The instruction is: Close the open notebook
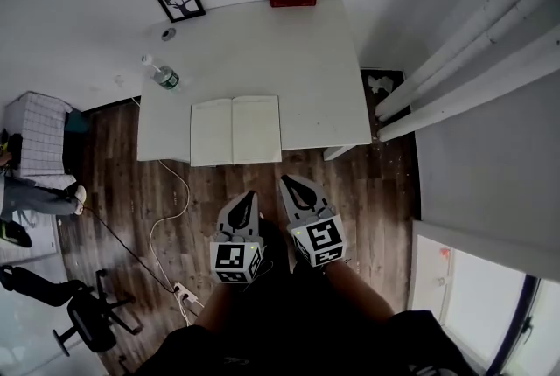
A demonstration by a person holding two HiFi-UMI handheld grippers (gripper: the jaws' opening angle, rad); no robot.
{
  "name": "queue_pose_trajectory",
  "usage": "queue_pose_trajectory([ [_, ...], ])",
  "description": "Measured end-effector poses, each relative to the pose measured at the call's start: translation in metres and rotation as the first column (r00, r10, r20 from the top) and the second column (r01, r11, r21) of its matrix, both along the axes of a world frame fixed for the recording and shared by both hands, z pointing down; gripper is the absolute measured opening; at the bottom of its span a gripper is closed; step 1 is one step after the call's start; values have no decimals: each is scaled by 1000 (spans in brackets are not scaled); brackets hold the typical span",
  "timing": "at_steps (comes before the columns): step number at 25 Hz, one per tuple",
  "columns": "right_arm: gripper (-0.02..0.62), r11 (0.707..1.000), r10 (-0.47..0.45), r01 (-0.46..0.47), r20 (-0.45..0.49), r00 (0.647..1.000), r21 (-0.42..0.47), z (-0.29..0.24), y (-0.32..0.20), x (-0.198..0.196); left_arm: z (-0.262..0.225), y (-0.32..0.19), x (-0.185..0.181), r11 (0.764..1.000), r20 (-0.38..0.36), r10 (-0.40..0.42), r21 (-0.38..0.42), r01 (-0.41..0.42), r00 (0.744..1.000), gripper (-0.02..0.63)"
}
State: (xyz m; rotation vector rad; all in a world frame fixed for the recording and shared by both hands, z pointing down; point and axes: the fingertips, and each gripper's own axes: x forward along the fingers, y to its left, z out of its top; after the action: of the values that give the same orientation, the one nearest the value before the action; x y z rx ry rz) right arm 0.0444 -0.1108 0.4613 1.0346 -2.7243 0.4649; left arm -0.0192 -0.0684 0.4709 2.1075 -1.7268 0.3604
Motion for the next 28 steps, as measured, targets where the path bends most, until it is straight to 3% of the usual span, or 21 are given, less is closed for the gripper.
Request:
queue_pose_trajectory([
  [7,23,980,141,-140,-2,990,-141,55,-18,4,31,-30,-9,993,15,108,-52,-107,994,3],
  [13,23,945,234,-228,-2,972,-236,97,-20,2,56,-44,-8,971,19,212,-116,-209,977,3],
  [21,26,899,316,-287,35,948,-332,136,-19,1,82,-46,-1,939,46,316,-160,-305,948,3],
  [26,31,861,394,-331,95,914,-387,150,-30,6,88,-50,-6,932,52,331,-174,-318,942,3],
  [28,77,839,419,-323,143,896,-438,157,-32,4,92,-46,-5,926,50,342,-185,-328,938,3],
])
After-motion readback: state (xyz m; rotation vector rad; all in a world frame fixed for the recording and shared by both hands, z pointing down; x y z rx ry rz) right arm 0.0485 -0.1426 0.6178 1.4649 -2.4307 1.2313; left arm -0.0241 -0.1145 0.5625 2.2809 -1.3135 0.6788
